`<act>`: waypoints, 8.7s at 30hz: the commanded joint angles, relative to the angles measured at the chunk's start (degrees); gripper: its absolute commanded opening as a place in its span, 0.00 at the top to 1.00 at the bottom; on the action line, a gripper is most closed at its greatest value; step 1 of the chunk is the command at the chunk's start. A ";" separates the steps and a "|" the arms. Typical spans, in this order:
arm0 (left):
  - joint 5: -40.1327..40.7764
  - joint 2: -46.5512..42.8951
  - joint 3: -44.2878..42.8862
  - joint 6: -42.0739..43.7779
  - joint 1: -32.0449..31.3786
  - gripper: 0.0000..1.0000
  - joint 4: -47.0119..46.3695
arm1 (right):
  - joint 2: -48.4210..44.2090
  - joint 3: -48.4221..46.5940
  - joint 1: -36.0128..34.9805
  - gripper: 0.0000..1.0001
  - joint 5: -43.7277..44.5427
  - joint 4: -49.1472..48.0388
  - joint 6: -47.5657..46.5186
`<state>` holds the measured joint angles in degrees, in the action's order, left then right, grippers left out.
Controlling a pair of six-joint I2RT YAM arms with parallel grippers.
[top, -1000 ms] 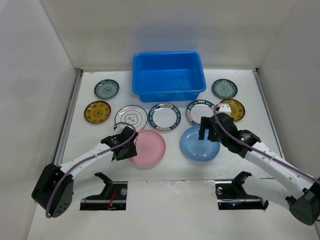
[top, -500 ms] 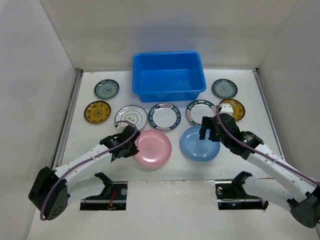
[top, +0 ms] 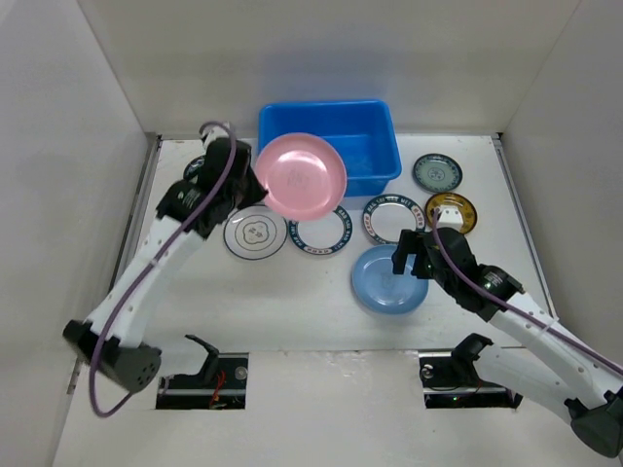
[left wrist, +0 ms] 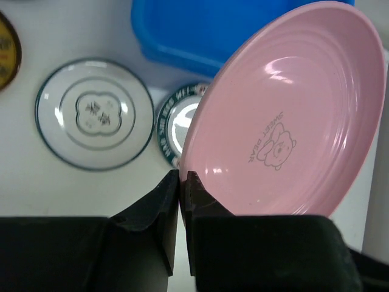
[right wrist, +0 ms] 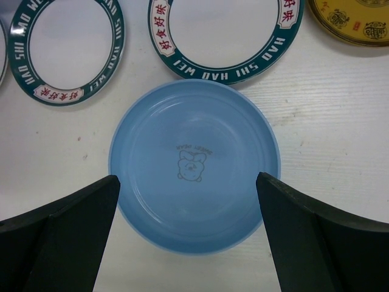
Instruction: Place the plates into the plastic bin on the countertop
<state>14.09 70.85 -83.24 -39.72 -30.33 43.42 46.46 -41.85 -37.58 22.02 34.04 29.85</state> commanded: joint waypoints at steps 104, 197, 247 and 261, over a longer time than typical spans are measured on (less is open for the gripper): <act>10.17 -26.20 19.87 18.89 1.54 0.00 -2.46 | 12.86 -12.44 1.24 1.00 -10.42 8.23 15.87; -1.62 -19.32 51.36 -18.91 18.68 1.00 -33.08 | 3.38 -4.56 14.51 0.08 -13.94 -23.49 -0.76; -19.45 61.43 -31.54 15.64 12.62 0.00 -51.07 | 27.01 3.35 7.57 0.15 -15.87 -33.32 19.90; -10.93 36.23 -25.94 24.96 11.39 0.00 -42.81 | 51.70 -1.48 7.57 0.31 -26.32 -57.58 27.28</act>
<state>-0.30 117.73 -111.26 -18.15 -18.39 0.93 94.98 -41.69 -29.98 -0.78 -15.49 54.43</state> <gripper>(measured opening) 0.997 0.696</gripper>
